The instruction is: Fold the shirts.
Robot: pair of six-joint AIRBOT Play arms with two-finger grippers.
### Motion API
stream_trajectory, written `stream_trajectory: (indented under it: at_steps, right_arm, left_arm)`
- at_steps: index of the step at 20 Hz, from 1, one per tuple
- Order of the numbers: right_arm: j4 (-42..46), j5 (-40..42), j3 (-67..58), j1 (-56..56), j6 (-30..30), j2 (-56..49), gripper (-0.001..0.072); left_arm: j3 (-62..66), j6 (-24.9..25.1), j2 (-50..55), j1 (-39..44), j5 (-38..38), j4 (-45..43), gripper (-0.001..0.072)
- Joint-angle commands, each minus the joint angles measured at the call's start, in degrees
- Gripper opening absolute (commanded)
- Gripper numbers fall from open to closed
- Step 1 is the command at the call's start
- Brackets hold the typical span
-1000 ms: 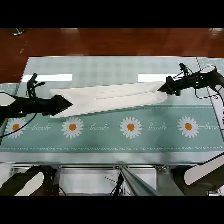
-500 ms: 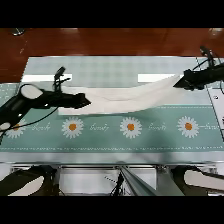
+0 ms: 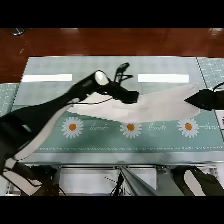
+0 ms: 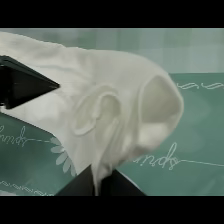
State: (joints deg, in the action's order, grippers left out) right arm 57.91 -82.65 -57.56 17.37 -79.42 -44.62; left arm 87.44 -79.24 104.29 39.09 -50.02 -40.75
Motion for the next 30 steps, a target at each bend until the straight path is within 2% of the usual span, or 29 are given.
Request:
stream_trajectory:
  at_steps: [1, 4, 6, 9, 11, 13, 16, 21, 26, 30]
  right_arm:
    - [-2.40, -0.35, 1.38, 0.02, -1.29, 4.00, 0.0022]
    - [-2.36, -0.17, 1.38, 0.02, -1.11, 4.00, 0.0022]
    - [-2.34, -0.09, 1.38, 0.02, -1.11, 4.00, 0.0023]
    - [-2.56, -0.11, 1.38, -0.15, -1.29, 4.00, 0.0022]
    - [-2.60, 0.50, 1.31, -2.91, -2.25, 3.76, 0.0023]
    - [-3.65, 3.08, 0.90, -8.55, -4.02, 2.21, 0.0022]
    - [-5.77, 11.56, -2.29, -19.85, -6.36, -3.96, 0.0022]
    - [-6.38, 20.76, -15.74, -39.15, -7.32, -24.63, 0.0022]
    - [-6.43, 25.38, -33.55, -48.70, -7.72, -49.48, 0.0023]
    - [-8.90, 21.35, -43.82, -50.45, -9.99, -61.92, 0.0023]
  left_arm:
    - [9.42, -5.07, 9.75, 8.07, -2.23, 0.09, 0.0017]
    - [10.88, -5.05, 12.17, 12.20, -3.30, 2.91, 0.0018]
    - [11.26, -5.03, 11.76, 10.97, -3.69, 3.08, 0.0018]
    - [12.00, -4.96, 9.33, 2.03, -8.33, 3.06, 0.0018]
    - [11.93, -3.82, 6.03, -6.91, -14.43, 2.36, 0.0018]
    - [11.15, -3.78, 1.01, -15.96, -20.26, -2.10, 0.0019]
    - [1.99, -0.90, -12.63, -28.89, -22.47, -8.52, 0.0019]
    - [-26.95, 1.86, -45.07, -47.95, -15.91, -9.81, 0.0019]
    - [-49.00, 1.38, -72.41, -50.73, -14.75, -8.74, 0.0020]
    - [-57.22, 0.50, -80.59, -50.73, -15.17, -5.86, 0.0020]
